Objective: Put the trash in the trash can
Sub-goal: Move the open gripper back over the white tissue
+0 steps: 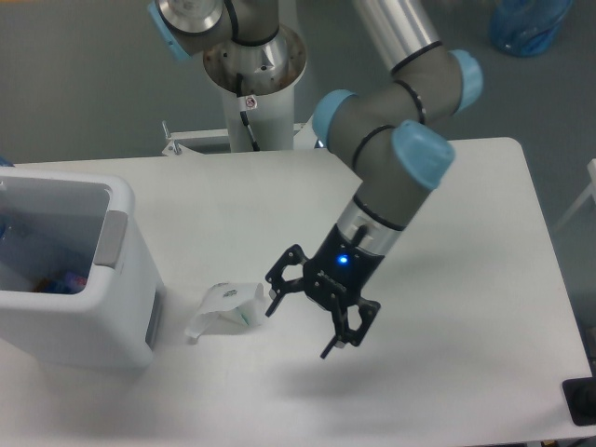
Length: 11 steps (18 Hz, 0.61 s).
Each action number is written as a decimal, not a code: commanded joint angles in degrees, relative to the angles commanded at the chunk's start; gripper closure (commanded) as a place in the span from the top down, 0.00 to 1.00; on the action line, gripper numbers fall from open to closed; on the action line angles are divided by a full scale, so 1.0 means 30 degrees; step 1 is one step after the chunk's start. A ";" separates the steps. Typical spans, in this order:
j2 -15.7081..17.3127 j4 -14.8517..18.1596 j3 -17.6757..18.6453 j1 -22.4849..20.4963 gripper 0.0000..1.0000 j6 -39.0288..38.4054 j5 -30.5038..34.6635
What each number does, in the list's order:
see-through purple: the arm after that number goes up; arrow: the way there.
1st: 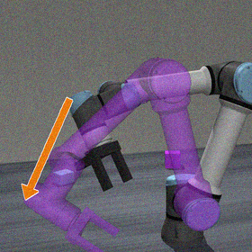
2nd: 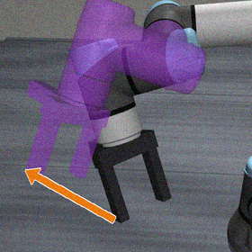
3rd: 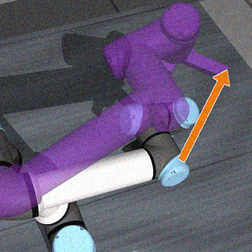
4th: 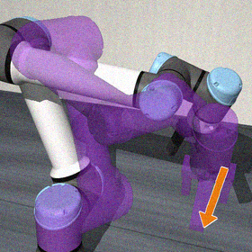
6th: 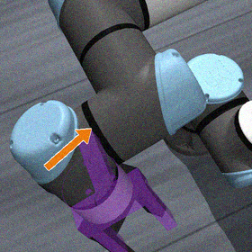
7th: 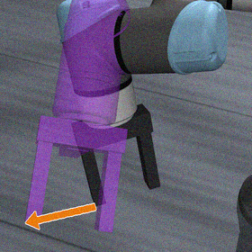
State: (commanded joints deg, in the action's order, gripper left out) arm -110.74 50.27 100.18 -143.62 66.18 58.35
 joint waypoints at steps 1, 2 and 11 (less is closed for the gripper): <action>0.0146 0.0000 0.0411 0.0205 1.00 0.0001 0.0236; 0.0234 0.0029 0.0763 0.0555 1.00 -0.0028 0.0412; 0.0001 0.0703 0.1878 0.2345 0.83 -0.0204 0.3021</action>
State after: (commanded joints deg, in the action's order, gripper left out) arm -110.74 52.38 105.81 -136.59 65.57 67.41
